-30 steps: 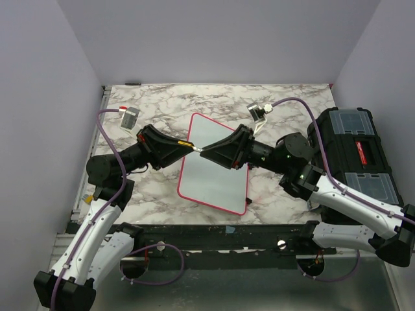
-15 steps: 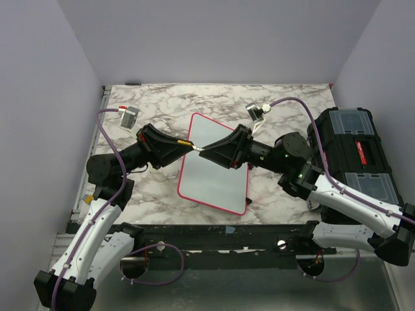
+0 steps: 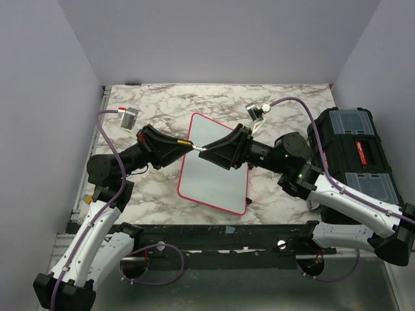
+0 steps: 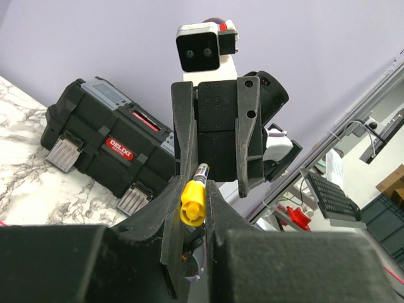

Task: Write a sentence on the whiteboard
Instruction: Pass from the left arm to the right

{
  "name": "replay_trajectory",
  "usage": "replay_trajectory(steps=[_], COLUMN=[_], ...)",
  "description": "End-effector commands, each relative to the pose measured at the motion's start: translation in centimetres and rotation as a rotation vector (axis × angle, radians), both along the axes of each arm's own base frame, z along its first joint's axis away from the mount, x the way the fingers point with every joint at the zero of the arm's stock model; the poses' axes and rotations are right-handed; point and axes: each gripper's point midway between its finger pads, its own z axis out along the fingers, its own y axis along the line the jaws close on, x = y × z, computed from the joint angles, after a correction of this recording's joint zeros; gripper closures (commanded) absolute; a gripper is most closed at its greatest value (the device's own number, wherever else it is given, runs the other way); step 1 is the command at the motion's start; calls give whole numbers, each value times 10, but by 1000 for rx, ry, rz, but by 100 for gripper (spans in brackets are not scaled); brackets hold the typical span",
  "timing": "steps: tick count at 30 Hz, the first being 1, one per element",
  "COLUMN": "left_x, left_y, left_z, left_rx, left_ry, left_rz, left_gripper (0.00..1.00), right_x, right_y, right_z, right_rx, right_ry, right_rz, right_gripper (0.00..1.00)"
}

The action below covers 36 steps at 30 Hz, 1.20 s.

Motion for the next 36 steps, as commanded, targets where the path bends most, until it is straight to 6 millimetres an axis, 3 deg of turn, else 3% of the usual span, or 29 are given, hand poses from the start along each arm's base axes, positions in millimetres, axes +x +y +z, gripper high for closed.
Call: replay_trajectory(steps=[1,15,25,31,36], left_x=[5,8,11,11,11], left_y=[4,5,6,5,5], left_z=[6,7,4,0,-3], left_rx=[-8,-40,-49,-49,-45], left_ry=[-23,-13,-7,-4,-1], left_rz=[53,59,73,72,69], left_gripper=[100,100,100,100,100], right_x=[-9,-11,-11,-8,-7], right_y=[-4,-2,-2,-1,0], right_z=[27,26,27,28,25], right_rx=[61,58,59,60,55], right_ry=[-49,-46,-48,-49,-43], right_rz=[29,46,46,37,34], right_gripper=[55,57,66,77,99])
